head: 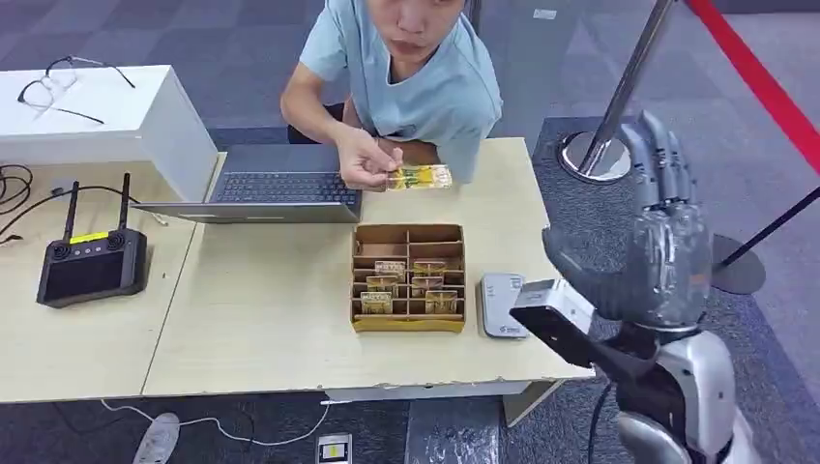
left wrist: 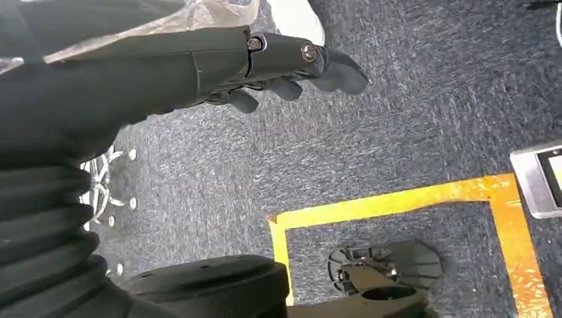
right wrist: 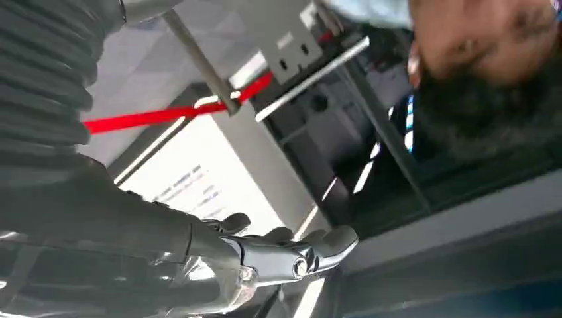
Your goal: Pass the card to the sensor for recognition and then transmit it.
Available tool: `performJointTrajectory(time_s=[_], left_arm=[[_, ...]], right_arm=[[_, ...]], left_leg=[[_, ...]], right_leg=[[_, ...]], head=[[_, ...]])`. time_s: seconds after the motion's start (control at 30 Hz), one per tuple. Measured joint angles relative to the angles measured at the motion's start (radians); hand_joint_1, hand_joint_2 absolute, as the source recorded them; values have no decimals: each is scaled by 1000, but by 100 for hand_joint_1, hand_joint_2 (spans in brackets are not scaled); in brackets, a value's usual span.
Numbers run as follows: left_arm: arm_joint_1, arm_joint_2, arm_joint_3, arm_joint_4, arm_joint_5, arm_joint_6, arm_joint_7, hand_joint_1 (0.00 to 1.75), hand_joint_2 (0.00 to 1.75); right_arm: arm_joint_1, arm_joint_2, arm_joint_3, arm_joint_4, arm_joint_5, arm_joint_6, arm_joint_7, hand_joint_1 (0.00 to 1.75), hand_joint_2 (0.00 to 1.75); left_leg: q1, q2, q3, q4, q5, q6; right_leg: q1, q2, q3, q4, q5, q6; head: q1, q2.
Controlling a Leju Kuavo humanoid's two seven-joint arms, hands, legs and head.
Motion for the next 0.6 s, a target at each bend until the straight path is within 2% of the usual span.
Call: performJointTrajectory(time_s=[0.27, 0.6], left_arm=[[1, -1, -7, 0, -11, -5, 6, 0, 175], [2, -3, -22, 0, -17, -6, 1, 0, 175]], right_arm=[[-41, 2, 83, 164, -43, -48, -1, 0, 175], [-70, 18, 135, 331, -100, -108, -27, 0, 175]], left_leg=[[0, 0, -1, 0, 0, 0], [0, 0, -1, 0, 0, 0]], right_leg=[[0, 0, 0, 0, 0, 0], [0, 0, -1, 0, 0, 0]], head=[[0, 0], [0, 0]])
